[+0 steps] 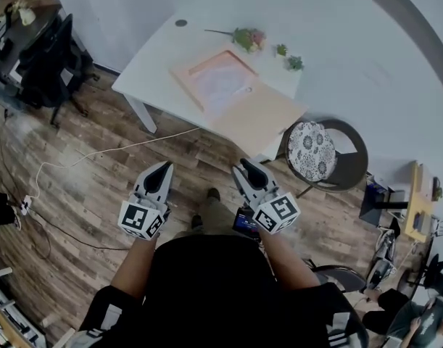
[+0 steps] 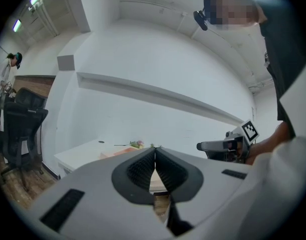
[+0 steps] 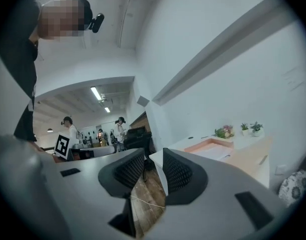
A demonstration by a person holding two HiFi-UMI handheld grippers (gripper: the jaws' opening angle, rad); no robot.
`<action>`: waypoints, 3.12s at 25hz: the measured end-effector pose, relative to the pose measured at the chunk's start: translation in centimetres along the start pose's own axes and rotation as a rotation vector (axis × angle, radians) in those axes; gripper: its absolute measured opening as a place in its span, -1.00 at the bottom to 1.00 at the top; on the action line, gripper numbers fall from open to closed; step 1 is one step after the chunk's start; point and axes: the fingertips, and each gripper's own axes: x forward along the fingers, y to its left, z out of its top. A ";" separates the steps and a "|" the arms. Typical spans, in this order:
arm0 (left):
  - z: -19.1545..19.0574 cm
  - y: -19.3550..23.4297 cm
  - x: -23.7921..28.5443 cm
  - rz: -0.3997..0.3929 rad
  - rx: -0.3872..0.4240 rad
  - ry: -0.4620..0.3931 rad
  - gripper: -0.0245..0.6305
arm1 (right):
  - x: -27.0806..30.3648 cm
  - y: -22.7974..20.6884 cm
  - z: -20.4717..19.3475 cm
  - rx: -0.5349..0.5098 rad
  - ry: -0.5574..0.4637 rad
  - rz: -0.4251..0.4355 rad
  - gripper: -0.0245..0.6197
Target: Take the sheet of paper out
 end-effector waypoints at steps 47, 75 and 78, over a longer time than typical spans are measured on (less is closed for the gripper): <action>-0.1 18.1 39.7 -0.732 0.052 0.268 -0.91 | 20.0 -27.6 -8.1 1.004 -0.097 -0.522 -0.57; -3.6 17.3 39.7 -0.978 -0.030 0.351 -0.91 | 24.4 -30.6 -14.0 0.839 0.336 -0.744 -0.66; -3.5 17.5 39.7 -0.970 -0.033 0.345 -0.91 | 24.5 -30.8 -14.4 0.808 0.379 -0.763 -0.88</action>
